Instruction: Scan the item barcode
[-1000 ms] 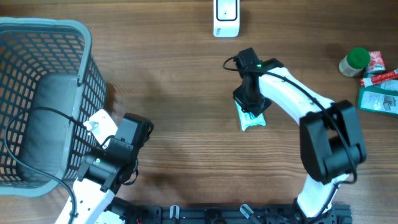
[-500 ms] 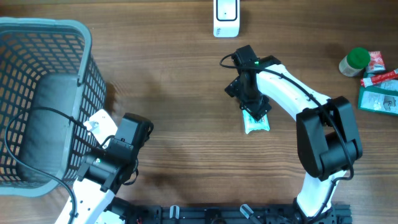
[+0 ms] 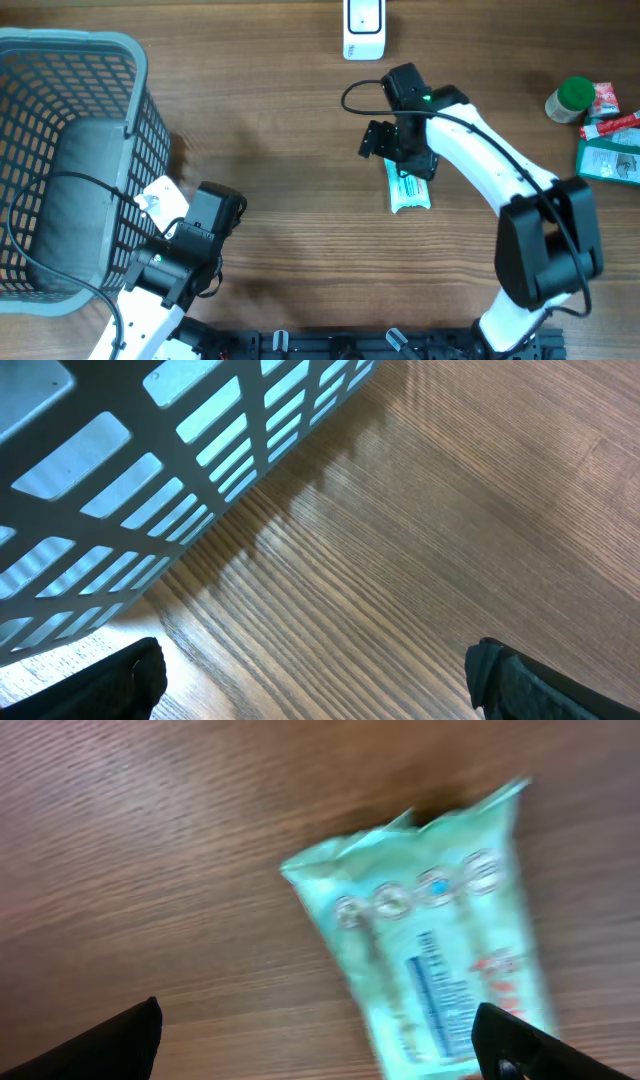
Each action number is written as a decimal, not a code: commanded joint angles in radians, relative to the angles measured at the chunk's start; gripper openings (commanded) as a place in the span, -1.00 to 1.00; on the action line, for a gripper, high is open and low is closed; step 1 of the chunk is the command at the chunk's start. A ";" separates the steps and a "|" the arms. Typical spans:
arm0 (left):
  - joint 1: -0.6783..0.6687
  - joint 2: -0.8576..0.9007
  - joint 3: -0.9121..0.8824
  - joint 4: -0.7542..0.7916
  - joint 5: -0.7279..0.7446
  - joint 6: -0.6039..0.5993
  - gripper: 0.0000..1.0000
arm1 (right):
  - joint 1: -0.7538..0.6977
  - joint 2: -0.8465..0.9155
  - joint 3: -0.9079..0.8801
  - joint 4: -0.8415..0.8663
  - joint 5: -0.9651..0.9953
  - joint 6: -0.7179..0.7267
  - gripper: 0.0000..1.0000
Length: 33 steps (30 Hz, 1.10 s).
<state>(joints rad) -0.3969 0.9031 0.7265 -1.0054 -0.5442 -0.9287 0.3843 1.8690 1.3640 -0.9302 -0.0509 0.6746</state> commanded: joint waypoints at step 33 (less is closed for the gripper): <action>0.003 -0.006 -0.003 0.000 -0.003 0.008 1.00 | 0.161 -0.010 -0.341 0.252 0.461 -0.305 0.01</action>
<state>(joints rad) -0.3969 0.9031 0.7265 -1.0054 -0.5442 -0.9287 0.5465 1.8519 1.0531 -0.6655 0.4313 0.3611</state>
